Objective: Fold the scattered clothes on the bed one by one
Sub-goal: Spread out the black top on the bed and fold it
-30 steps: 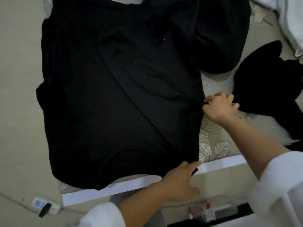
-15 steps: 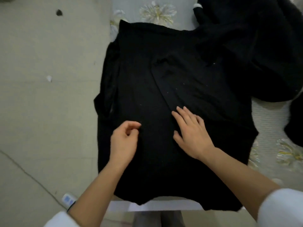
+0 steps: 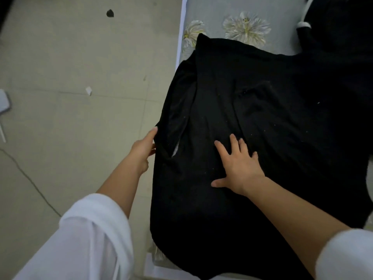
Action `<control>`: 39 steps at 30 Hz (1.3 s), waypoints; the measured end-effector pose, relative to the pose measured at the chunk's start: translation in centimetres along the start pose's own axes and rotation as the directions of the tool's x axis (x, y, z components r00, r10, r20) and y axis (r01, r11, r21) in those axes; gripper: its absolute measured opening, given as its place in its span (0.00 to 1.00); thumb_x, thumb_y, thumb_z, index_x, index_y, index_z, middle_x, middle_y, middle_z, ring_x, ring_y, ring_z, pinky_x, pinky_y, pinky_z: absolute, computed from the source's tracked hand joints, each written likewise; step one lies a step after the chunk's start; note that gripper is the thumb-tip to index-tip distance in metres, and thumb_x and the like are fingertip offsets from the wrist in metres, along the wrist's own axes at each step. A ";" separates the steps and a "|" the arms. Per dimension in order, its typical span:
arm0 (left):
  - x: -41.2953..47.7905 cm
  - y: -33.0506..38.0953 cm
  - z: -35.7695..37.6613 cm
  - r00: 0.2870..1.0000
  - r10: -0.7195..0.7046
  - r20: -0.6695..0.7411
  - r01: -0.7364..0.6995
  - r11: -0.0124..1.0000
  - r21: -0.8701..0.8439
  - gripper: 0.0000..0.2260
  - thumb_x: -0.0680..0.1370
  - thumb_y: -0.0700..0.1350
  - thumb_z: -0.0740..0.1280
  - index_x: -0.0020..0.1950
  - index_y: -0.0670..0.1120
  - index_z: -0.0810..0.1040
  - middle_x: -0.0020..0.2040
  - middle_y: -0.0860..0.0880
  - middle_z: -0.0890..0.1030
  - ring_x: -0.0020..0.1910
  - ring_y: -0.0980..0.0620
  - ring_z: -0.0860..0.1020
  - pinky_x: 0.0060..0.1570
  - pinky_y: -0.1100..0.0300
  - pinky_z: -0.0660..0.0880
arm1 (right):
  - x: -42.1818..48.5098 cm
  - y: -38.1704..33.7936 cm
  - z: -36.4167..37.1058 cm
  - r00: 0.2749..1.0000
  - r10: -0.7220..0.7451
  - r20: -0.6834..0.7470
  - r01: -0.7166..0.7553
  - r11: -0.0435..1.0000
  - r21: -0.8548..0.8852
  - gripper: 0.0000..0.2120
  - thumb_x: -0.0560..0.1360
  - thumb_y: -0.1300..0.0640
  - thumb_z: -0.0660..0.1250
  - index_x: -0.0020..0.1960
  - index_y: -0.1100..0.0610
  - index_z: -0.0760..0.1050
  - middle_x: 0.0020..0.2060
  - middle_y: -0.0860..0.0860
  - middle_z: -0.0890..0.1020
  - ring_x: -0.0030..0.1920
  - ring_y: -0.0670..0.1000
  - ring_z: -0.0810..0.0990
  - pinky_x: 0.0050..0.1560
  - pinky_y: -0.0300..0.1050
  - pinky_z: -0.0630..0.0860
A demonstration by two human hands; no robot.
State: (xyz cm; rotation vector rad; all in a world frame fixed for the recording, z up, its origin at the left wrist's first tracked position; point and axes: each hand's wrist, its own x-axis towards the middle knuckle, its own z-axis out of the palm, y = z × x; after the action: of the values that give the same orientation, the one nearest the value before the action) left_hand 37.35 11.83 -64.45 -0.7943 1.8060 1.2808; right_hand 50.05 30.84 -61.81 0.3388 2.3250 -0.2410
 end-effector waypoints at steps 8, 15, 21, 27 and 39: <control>-1.2 1.9 -0.8 0.721 0.451 -0.526 -0.483 0.871 0.084 0.12 0.76 0.43 0.65 0.34 0.46 0.67 0.32 0.52 0.70 0.32 0.56 0.69 0.30 0.64 0.65 | 0.8 -0.9 -1.4 0.999 0.034 0.042 -0.032 0.998 -0.049 0.60 0.61 0.37 0.76 0.76 0.49 0.38 0.73 0.59 0.47 0.74 0.63 0.49 0.67 0.70 0.63; -4.4 2.0 1.5 0.712 0.521 0.471 -0.702 0.514 0.493 0.09 0.69 0.62 0.66 0.41 0.59 0.79 0.66 0.66 0.70 0.73 0.60 0.56 0.73 0.54 0.47 | 0.9 -0.7 -1.4 0.999 0.025 0.044 -0.023 0.999 -0.050 0.60 0.62 0.36 0.75 0.76 0.49 0.37 0.74 0.59 0.46 0.74 0.63 0.49 0.67 0.69 0.62; -1.2 3.7 2.9 0.889 0.436 -0.138 -0.410 0.894 0.182 0.13 0.75 0.47 0.69 0.57 0.46 0.76 0.56 0.49 0.78 0.54 0.48 0.78 0.54 0.56 0.76 | 1.0 -0.7 -1.3 0.999 0.022 0.050 -0.020 0.999 -0.030 0.60 0.62 0.37 0.76 0.76 0.49 0.36 0.74 0.59 0.45 0.74 0.63 0.47 0.67 0.70 0.61; -1.3 5.2 1.6 0.998 0.041 0.043 -0.055 0.913 0.405 0.24 0.70 0.55 0.74 0.55 0.36 0.79 0.47 0.42 0.83 0.42 0.48 0.82 0.36 0.60 0.76 | 1.0 -0.7 -1.2 0.999 0.024 0.041 -0.023 0.999 -0.027 0.60 0.62 0.37 0.76 0.76 0.49 0.36 0.74 0.59 0.44 0.75 0.63 0.46 0.67 0.71 0.61; -5.4 7.3 -6.0 0.750 0.572 -0.332 -0.660 0.614 -0.433 0.12 0.70 0.40 0.69 0.53 0.41 0.80 0.52 0.40 0.82 0.50 0.46 0.81 0.54 0.54 0.78 | 0.6 -0.6 -0.7 1.000 0.014 -0.017 -0.015 1.000 -0.022 0.60 0.62 0.36 0.75 0.76 0.49 0.37 0.74 0.59 0.44 0.75 0.63 0.46 0.68 0.70 0.60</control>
State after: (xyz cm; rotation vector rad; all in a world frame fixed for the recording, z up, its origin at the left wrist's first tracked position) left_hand 32.64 8.59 -55.11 -0.5557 1.9599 2.3157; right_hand 48.97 30.60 -61.69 0.3477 2.3391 -0.2063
